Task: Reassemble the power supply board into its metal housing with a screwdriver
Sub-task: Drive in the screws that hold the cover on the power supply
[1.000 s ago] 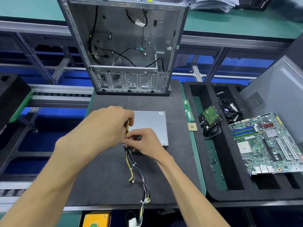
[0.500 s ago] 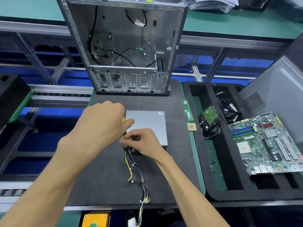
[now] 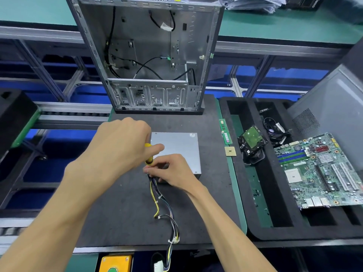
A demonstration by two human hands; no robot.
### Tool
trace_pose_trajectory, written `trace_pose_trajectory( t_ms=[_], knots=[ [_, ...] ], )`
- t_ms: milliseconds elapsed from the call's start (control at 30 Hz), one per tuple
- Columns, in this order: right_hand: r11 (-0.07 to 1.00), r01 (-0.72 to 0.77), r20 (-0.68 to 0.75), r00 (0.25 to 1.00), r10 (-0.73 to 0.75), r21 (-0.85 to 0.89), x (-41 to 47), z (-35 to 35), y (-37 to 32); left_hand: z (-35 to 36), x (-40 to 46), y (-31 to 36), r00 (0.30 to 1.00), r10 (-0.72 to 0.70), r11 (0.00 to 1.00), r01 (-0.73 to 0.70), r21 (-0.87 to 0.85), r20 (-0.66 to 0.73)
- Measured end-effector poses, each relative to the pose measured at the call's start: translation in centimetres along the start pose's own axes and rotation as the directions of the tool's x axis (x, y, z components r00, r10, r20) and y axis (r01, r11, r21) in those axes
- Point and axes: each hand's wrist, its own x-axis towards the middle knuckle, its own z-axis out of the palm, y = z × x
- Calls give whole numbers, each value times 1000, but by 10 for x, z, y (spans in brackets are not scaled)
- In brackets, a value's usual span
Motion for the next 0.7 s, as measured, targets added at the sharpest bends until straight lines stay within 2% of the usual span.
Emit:
trace_pose_trajectory(
  t_ms=[133,233,300,567,700],
  knots=[
    [1000,-14,-2,1000,14,5,0,0,0,0,2,1,1000,-6,1000,7,-30,11],
    [1000,-7,-6,1000,7,1,0,1,0,-2,1,-4,988,108,987,-93,-128,111],
    [1000,-15,-8,1000,15,3,0,0,0,-3,-1,-4,985,130,986,-116,-123,113],
    [1000,-25,-2,1000,25,-1,-1,-1,-4,5,2,-1,996,-69,998,68,-14,-53],
    [999,-37,-12,999,37,-20,0,-1,-5,7,-2,-1,998,-43,998,41,-47,-36]
  ],
)
